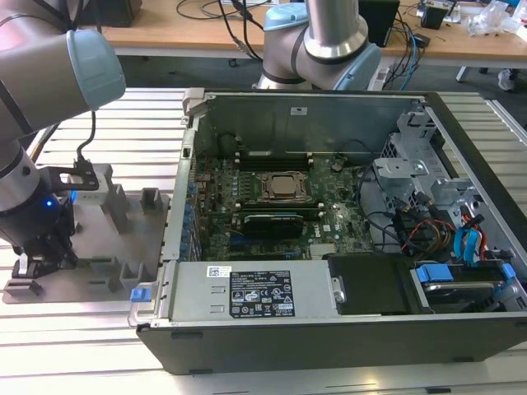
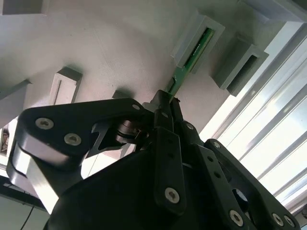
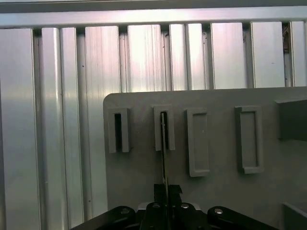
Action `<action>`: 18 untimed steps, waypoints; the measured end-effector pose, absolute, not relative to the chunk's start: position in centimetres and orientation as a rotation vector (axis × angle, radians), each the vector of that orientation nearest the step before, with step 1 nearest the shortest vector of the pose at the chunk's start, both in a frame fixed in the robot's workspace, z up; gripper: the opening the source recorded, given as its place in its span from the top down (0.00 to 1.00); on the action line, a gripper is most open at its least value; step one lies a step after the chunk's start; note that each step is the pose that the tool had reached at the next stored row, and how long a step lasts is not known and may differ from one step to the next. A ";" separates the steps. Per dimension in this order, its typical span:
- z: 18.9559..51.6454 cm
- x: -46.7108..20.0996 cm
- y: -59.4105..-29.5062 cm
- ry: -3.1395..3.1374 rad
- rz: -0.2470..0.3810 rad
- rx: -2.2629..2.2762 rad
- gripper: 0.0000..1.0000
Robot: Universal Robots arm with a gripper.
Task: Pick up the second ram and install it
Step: 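Pick up the second ram and move it above second insertion slot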
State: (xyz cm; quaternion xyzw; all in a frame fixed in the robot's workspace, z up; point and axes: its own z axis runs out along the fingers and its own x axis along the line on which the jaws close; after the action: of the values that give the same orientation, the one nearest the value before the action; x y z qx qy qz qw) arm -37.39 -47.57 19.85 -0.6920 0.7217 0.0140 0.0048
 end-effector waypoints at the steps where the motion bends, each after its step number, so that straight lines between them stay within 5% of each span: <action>1: 19.9 -37.4 -47.6 2.260 0.044 -2.167 0.86; 13: 19.9 -37.4 -47.6 2.260 0.044 -2.168 0.86; 18: 23.7 -37.4 -47.6 2.260 0.044 -2.168 0.86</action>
State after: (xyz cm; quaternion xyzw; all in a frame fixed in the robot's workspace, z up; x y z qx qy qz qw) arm -37.39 -47.57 23.73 -0.6921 0.7216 0.0139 0.0048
